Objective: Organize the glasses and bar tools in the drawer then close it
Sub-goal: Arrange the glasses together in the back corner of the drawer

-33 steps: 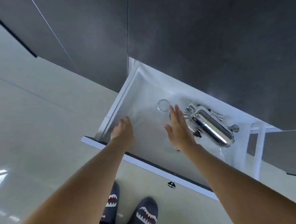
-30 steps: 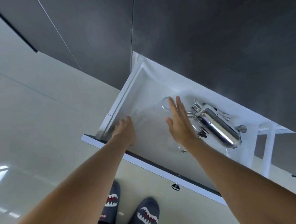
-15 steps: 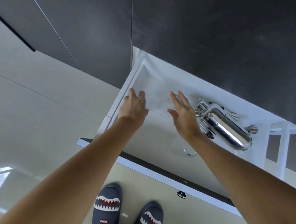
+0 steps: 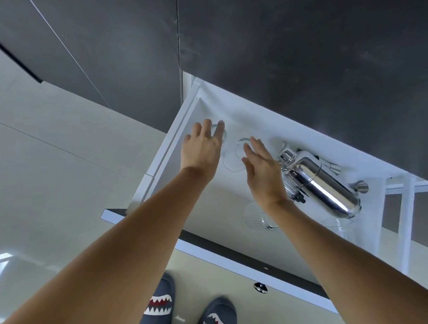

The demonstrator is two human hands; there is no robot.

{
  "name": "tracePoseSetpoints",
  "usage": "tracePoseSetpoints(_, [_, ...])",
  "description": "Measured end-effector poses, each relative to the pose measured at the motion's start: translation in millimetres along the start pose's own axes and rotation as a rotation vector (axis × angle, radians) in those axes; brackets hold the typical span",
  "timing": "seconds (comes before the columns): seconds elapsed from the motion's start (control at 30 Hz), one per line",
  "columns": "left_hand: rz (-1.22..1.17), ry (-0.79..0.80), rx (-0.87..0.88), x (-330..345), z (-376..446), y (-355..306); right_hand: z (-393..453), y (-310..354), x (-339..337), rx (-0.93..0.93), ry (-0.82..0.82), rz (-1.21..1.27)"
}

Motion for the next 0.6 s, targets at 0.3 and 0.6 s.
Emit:
tracePoseSetpoints(0.3, [0.012, 0.079, 0.071, 32, -29, 16, -3, 10, 17, -0.023, 0.059, -0.114])
tracePoseSetpoints(0.6, [0.042, 0.072, 0.078, 26, 15, 20, 38, 6, 16, 0.001, 0.013, -0.14])
Point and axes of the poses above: each hand's wrist, its own z-axis towards the middle knuckle, its own x-axis out of the palm, y = z × x, the point moved 4 cm from there along z, towards the middle knuckle, and after that the axes turned 12 degrees about -z, right-handed, at the moved point
